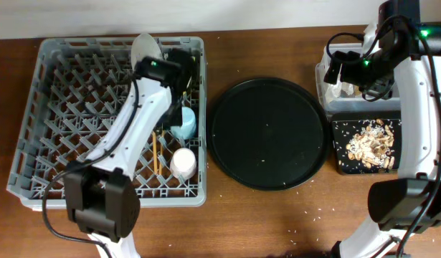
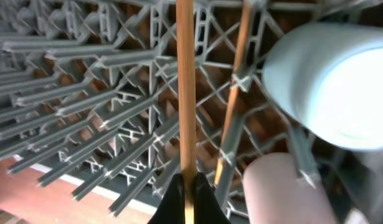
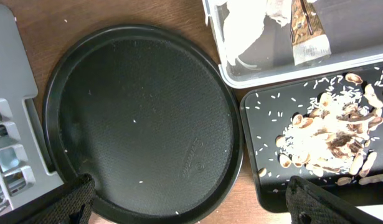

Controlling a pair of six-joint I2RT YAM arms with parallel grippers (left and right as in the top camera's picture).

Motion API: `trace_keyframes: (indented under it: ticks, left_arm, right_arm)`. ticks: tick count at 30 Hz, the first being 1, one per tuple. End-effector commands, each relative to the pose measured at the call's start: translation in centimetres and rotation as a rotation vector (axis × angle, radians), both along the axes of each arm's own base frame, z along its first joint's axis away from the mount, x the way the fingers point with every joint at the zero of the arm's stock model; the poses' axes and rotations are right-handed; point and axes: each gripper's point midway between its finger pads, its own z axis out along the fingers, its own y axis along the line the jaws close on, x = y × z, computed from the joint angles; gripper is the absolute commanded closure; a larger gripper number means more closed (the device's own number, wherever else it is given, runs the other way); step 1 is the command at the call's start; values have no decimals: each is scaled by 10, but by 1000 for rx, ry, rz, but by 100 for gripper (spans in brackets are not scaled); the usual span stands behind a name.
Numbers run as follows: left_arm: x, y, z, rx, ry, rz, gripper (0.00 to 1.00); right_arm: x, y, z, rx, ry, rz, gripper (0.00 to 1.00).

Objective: Sort waste into correct bins and load items into the dishwasher rack

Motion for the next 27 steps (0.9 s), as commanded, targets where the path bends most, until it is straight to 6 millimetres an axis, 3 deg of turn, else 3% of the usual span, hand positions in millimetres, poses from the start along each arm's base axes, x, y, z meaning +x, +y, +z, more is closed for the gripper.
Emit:
trace_keyframes:
  ticks: [1, 2, 3, 5, 6, 10, 12, 15, 16, 17, 18, 22, 25, 27]
  left_arm:
    - [4, 18, -16, 31, -10, 28, 100]
    - [5, 19, -18, 30, -14, 30, 100]
    - [6, 19, -19, 28, -14, 19, 88]
    - [10, 16, -19, 23, -14, -24, 50]
    - [11, 15, -20, 16, -12, -40, 42]
    - [13, 0, -18, -68, 1, -94, 37]
    - [17, -10, -6, -134, -25, -98, 37]
    - [22, -14, 31, -179, -101, -100, 36]
    - [25, -14, 56, -194, -161, -104, 31]
    - [28, -15, 81, -212, -232, -108, 22]
    - [30, -16, 101, -226, -289, -112, 1]
    - [26, -15, 176, -280, -503, -127, 1]
    - [6, -9, 213, -303, -601, -133, 1]
    - [-3, -6, 227, -312, -639, -136, 1]
  right_arm:
    - [0, 0, 8, -17, -24, 6, 2]
    - [0, 0, 9, -17, -25, 6, 1]
    - [0, 0, 8, -17, -24, 6, 2]
    - [0, 0, 8, -17, -24, 6, 1]
    - [0, 0, 8, -17, -24, 6, 2]
    - [0, 0, 9, -17, -25, 6, 2]
    - [0, 0, 8, -17, -24, 6, 2]
    - [0, 0, 8, -17, -24, 6, 2]
    - [0, 0, 8, -17, -24, 6, 2]
    - [0, 0, 8, -17, -24, 6, 2]
    - [0, 0, 8, -17, -24, 6, 1]
    - [0, 0, 8, -17, -24, 6, 1]
    - [0, 0, 8, -17, -24, 6, 2]
    - [0, 0, 8, -17, -24, 6, 2]
